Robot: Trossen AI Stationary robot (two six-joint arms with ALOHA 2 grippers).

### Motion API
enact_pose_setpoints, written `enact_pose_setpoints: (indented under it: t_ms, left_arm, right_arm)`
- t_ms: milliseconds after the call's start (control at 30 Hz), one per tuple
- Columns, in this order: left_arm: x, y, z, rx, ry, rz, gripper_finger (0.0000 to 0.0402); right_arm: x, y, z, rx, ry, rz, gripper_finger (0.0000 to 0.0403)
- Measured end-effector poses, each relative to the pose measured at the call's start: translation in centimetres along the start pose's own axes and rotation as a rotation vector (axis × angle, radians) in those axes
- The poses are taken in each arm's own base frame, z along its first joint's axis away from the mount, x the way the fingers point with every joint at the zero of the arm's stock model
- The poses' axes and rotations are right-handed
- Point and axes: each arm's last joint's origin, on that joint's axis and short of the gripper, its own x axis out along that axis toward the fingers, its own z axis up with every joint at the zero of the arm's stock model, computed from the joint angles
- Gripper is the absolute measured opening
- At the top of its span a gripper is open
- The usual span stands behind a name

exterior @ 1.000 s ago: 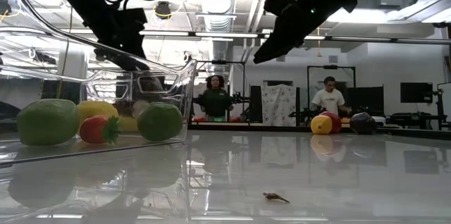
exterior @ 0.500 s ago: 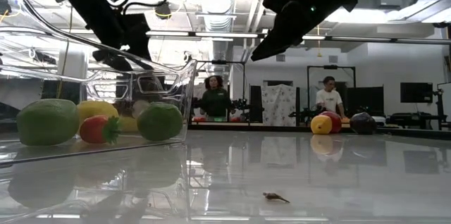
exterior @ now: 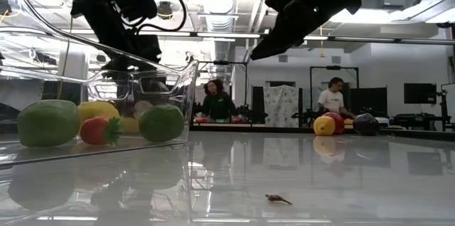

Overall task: Sort produce into baskets
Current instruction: Put the left apple into the bottom transparent bin

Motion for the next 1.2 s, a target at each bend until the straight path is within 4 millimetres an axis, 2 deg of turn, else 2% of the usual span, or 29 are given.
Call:
enact_pose_setpoints:
  t_ms: [133,467,667,767,967,1067,1200]
  left_arm:
    - [0.0,0.0,0.0,0.006,-0.004,-0.003,0.0381]
    - [0.0,-0.1,0.3,0.056,-0.025,-0.018,0.0297]
    - [-0.2,-0.1,0.3,0.072,-0.014,-0.034,0.0289]
    - [-1.1,-0.1,0.9,0.093,-0.035,-0.041,0.0289]
    - [-4.7,0.3,2.1,0.105,-0.095,-0.085,0.0289]
    - [-6.3,0.2,1.9,0.114,-0.118,-0.193,0.0289]
    - [-7.9,-0.9,1.2,0.16,-0.097,-0.45,0.0289]
  right_arm:
    - [0.0,0.2,0.0,0.009,-0.001,0.006,0.0327]
    - [0.0,0.4,0.2,0.005,-0.012,0.011,0.0327]
    - [0.0,0.5,0.2,0.004,-0.012,0.012,0.0327]
    - [0.0,0.4,0.2,0.005,-0.015,0.009,0.0327]
    - [0.0,-0.1,0.2,0.013,-0.018,-0.005,0.0327]
    - [0.0,0.2,0.2,0.013,-0.018,0.002,0.0327]
    - [0.0,0.4,-0.1,0.016,0.019,0.015,0.0327]
